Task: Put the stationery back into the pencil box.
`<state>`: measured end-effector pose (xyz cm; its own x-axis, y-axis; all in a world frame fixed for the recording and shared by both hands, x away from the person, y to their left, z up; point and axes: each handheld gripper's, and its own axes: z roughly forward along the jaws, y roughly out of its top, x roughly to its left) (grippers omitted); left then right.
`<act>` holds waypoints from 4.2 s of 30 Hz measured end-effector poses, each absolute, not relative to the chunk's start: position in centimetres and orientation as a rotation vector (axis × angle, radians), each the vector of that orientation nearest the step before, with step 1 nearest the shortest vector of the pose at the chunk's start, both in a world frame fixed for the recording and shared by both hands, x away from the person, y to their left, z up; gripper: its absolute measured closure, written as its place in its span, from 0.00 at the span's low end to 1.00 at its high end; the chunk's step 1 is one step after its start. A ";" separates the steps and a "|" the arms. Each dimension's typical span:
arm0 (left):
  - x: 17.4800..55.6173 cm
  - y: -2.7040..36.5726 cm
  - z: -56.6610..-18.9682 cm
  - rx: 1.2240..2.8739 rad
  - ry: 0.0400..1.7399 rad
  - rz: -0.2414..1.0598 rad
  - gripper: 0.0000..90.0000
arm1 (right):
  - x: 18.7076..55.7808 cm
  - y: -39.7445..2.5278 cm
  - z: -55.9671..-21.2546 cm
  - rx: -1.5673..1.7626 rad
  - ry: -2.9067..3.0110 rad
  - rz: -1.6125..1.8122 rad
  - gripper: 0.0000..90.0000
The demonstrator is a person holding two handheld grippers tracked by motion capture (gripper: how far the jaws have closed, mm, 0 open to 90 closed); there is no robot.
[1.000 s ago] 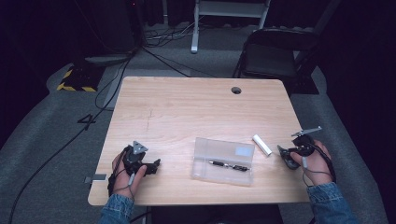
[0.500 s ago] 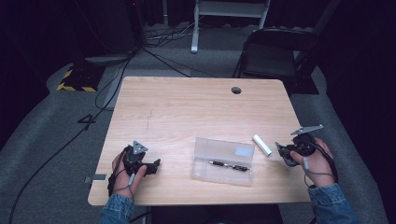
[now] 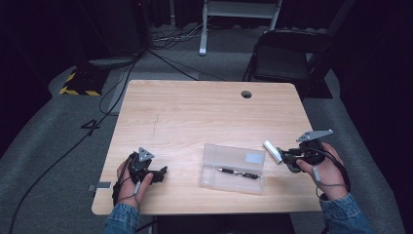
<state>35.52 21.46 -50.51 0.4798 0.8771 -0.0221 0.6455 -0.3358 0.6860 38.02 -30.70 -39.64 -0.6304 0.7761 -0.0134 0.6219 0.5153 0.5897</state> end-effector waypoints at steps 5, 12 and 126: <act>35.5 21.4 -50.5 2.095 1.251 0.476 0.13 | 37.4 -28.6 -38.9 1.060 2.532 0.862 0.60; 35.5 21.4 -50.5 2.093 1.253 0.474 0.13 | 36.9 -25.9 -39.1 0.944 2.611 0.890 0.60; 35.5 21.5 -50.5 2.094 1.250 0.469 0.12 | 38.1 -24.4 -41.0 0.882 2.601 1.043 0.56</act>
<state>35.52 21.47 -50.51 0.4826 0.8755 -0.0230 0.6446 -0.3374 0.6860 38.05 -24.40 -40.99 -0.8008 0.5980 0.0321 0.4545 0.5719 0.6829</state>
